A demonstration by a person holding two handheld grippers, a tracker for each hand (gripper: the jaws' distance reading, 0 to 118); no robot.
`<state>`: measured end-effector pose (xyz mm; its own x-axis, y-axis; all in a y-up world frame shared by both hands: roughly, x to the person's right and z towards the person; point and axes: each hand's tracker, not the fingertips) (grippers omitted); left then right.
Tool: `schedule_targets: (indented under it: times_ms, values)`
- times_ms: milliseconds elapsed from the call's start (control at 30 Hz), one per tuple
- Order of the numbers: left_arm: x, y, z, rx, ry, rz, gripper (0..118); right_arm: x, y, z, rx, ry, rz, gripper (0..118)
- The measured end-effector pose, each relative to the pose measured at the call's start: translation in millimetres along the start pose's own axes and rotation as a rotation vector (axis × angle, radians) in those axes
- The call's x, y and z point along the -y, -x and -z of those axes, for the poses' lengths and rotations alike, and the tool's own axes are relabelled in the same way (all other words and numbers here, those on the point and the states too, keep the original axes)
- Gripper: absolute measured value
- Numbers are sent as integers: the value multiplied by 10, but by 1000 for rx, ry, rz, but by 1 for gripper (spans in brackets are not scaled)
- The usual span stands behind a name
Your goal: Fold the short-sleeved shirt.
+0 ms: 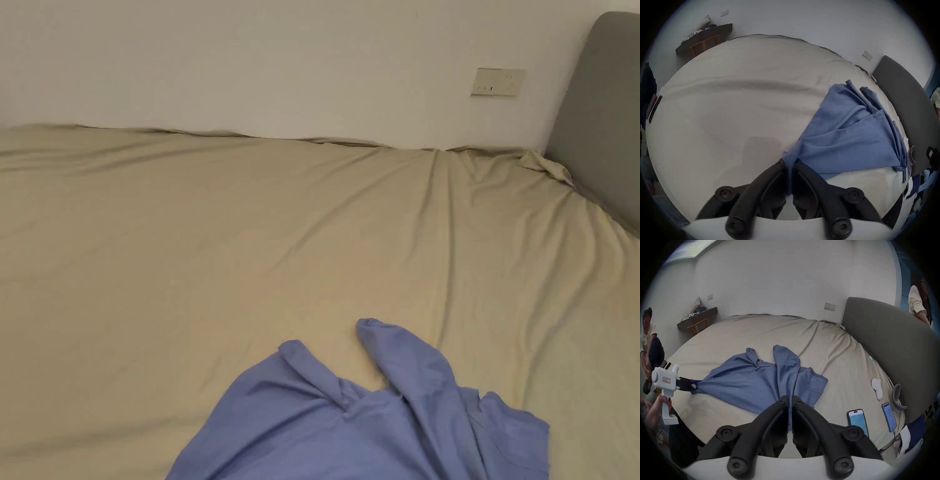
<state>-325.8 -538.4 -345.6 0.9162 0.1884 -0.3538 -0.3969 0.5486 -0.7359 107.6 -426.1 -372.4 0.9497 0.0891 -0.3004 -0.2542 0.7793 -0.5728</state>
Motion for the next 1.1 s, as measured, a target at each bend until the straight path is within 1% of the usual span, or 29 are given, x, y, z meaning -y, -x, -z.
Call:
schedule_targets:
  times_ms: [167, 200, 233, 267, 300, 333, 400, 467, 533, 567, 633, 667, 700, 733, 767, 800, 833, 867, 900, 933, 967, 1033, 1100]
  values:
    - [-3, 49, -84, 24, -16, -51, 5, -94, -75, 211, -43, 29, 26, 7]
    - [-11, 43, -106, 28, -19, -51, 5, -193, -117, 282, -52, 32, 36, 25]
    - [5, 44, -144, 29, -22, -50, 5, -319, -173, 377, -78, 57, 53, 84]
    - [-3, 41, -168, 30, -25, -50, 5, -456, -242, 520, -125, 89, 72, 112]
    - [-13, 36, -191, 33, -28, -51, 5, -588, -315, 705, -178, 115, 101, 116]
    - [-17, 32, -211, 35, -39, -56, 5, -708, -365, 827, -187, 95, 134, 116]
    - [-25, 14, -244, 43, -44, -60, 5, -1016, -468, 1285, -234, 158, 162, 116]
    - [-34, 4, -247, 38, -50, -61, 5, -1226, -522, 1793, -218, 198, 171, 116]
    - [-37, -3, -245, 32, -51, -61, 5, -1376, -539, 2381, -130, 275, 183, 116]
    - [-47, -9, -238, 31, -47, -57, 5, -1413, -545, 2691, -130, 336, 190, 115]
    - [-49, -20, -222, 26, -47, -62, 5, -1385, -520, 3221, -81, 436, 233, 115]
    - [-57, -25, -210, 24, -46, -66, 5, -1345, -498, 3420, -63, 483, 236, 111]
    - [-63, -25, -202, 24, -45, -69, 5, -1294, -471, 3562, -55, 526, 231, 103]
    - [-73, -27, -195, 25, -41, -71, 5, -1228, -440, 3633, -51, 557, 203, 85]
    - [-74, -42, -208, 24, -40, -75, 5, -1184, -381, 3650, -30, 570, 153, 76]
    - [-82, -50, -211, 27, -42, -69, 5, -1216, -336, 3541, -25, 496, 96, 76]
    - [-91, -66, -215, 26, -45, -65, 5, -1267, -311, 3463, -14, 477, 74, 69]
    - [-99, -85, -222, 27, -50, -58, 5, -1251, -260, 3386, -20, 477, 48, 50]
    - [-102, -107, -221, 29, -55, -42, 5, -1242, -225, 3354, 13, 473, 4, 27]
    - [-115, -127, -222, 28, -57, -36, 5, -1229, -199, 3323, 63, 454, -30, 14]
    - [-129, -147, -231, 30, -63, -29, 5, -1222, -203, 3268, 84, 421, -46, 13]
    - [-157, -182, -271, 49, -85, -39, 5, -1196, -217, 3148, 63, 398, -32, 11]
    - [-224, -245, -311, 58, -101, -33, 5, -1216, -261, 2914, 63, 310, -19, 10]
